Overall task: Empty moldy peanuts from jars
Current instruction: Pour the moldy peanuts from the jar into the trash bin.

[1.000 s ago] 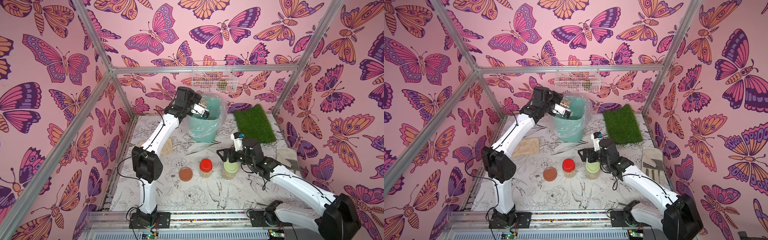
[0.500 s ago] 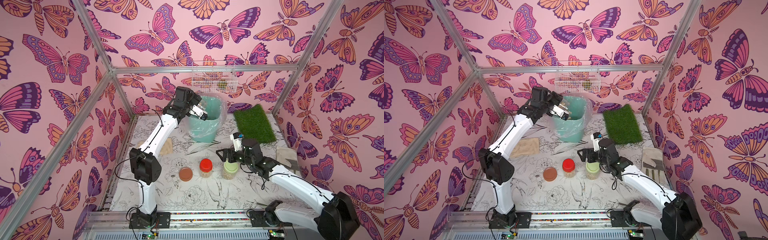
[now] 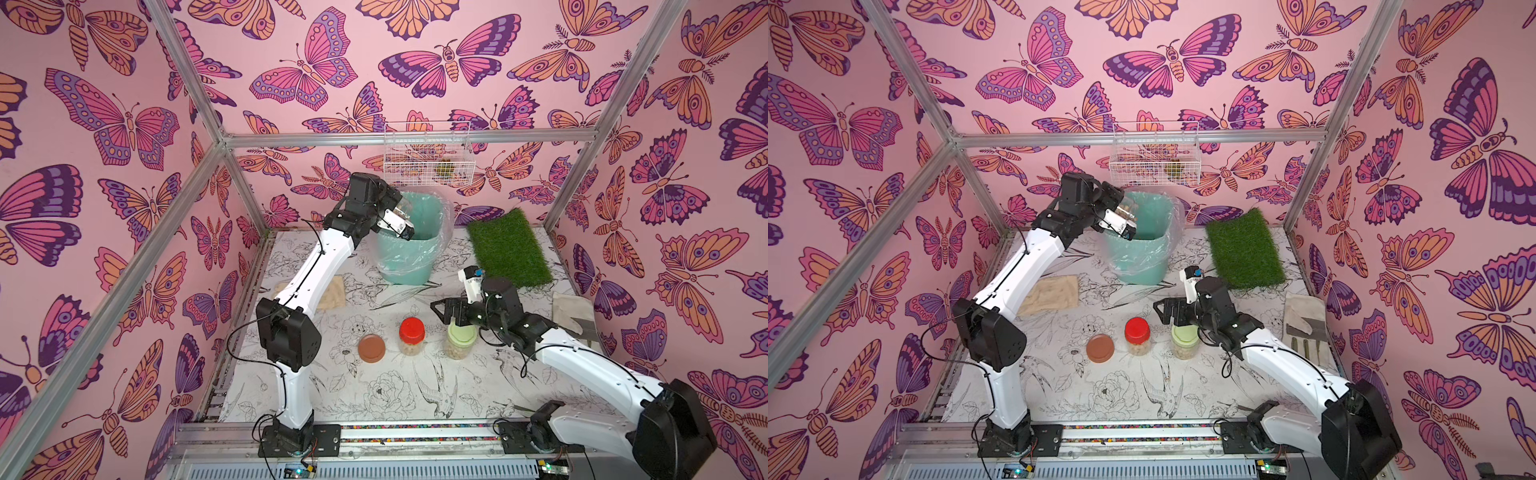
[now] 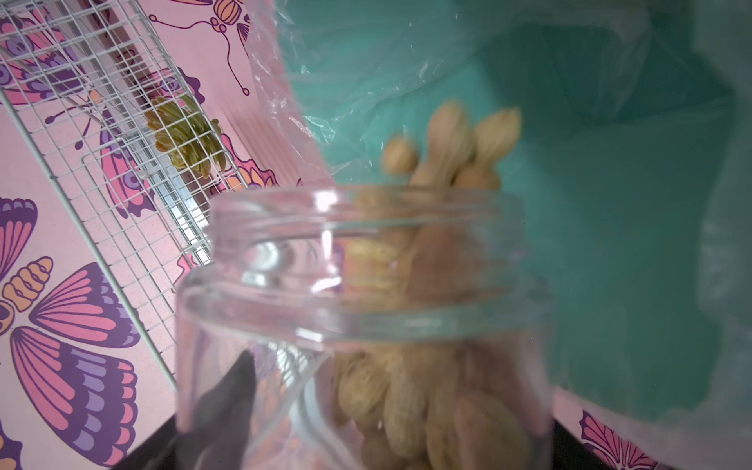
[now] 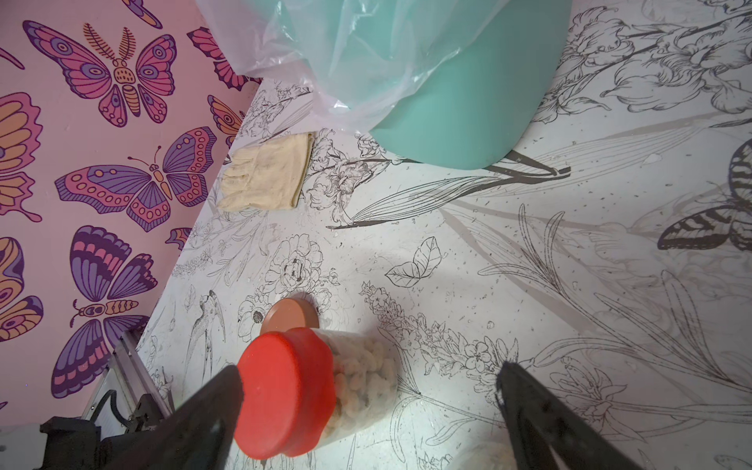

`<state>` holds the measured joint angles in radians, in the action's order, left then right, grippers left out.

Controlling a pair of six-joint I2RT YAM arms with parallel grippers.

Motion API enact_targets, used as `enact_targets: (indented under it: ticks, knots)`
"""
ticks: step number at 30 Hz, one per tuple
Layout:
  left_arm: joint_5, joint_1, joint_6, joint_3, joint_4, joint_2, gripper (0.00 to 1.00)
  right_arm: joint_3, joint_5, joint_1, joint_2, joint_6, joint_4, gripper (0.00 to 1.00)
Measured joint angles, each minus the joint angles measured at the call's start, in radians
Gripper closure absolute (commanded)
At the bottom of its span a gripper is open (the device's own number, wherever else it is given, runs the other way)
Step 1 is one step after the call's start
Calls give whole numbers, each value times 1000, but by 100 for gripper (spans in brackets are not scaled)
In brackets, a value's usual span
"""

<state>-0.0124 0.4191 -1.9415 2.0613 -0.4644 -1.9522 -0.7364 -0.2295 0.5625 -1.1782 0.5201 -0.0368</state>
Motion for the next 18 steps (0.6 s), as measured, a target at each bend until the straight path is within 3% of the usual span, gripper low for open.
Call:
enact_targets:
  ticks: [6, 18]
  knots:
    - [-16, -2, 175, -4, 10, 1, 100, 0, -5, 0, 0, 7, 0, 1]
    - [-48, -5, 824, -21, 91, 52, 100, 0, -28, 0, -7, 16, 0, 1]
